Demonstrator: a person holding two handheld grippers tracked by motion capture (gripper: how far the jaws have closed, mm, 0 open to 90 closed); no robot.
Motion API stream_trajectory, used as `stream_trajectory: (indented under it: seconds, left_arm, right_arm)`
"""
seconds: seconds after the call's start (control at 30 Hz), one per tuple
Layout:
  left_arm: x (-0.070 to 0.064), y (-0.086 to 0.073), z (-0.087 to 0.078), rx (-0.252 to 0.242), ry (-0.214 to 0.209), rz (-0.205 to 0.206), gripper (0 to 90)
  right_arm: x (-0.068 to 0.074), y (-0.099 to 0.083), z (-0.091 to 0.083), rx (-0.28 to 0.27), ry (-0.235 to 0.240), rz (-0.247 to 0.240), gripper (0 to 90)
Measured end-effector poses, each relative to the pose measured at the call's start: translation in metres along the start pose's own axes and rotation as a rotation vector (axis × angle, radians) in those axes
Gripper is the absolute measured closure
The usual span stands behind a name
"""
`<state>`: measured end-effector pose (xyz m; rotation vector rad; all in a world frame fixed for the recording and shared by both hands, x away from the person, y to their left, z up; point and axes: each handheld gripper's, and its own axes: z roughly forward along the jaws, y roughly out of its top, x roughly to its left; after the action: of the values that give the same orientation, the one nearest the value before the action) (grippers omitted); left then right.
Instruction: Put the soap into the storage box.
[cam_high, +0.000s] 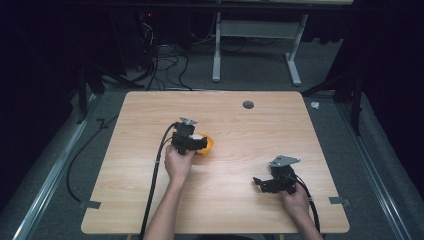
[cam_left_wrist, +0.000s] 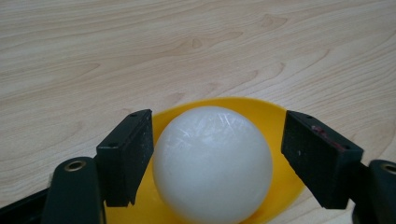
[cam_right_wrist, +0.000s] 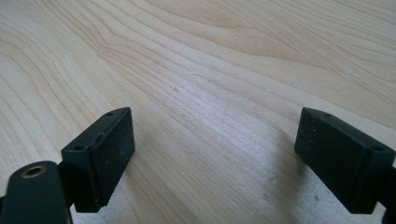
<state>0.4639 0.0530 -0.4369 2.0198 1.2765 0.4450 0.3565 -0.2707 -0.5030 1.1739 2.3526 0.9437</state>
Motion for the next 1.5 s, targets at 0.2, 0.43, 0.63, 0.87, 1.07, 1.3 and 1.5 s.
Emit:
stream_trajectory:
  seconds: [0.2,0.43,0.63,0.87,1.07,1.3,1.5]
  left_arm:
    - [0.002,-0.002,-0.008,-0.023,-0.017,-0.005,25.8]
    - [0.010,-0.011,-0.016,-0.033,-0.020,-0.018,25.8]
    - [0.009,-0.011,-0.025,-0.053,-0.033,-0.009,25.9]
    - [0.006,-0.012,-0.031,-0.062,-0.027,0.010,25.9]
    - [0.006,-0.013,-0.041,-0.087,-0.021,0.030,26.1]
    - [0.008,-0.017,-0.048,-0.106,-0.028,0.023,26.8]
    - [0.008,-0.022,-0.053,-0.123,-0.041,0.011,26.8]
  right_arm:
    - [0.000,0.000,0.000,0.000,0.001,0.000,12.8]
    - [0.000,0.000,0.000,0.000,0.001,0.001,12.8]
    - [0.000,0.000,0.000,0.000,0.002,0.000,12.8]
    - [0.000,0.000,0.000,0.003,0.003,0.000,12.8]
    - [0.000,0.000,0.000,0.004,0.003,-0.001,12.8]
    - [0.000,0.000,0.000,0.003,0.004,-0.001,12.8]
    - [0.000,0.000,0.000,0.003,0.004,-0.002,12.8]
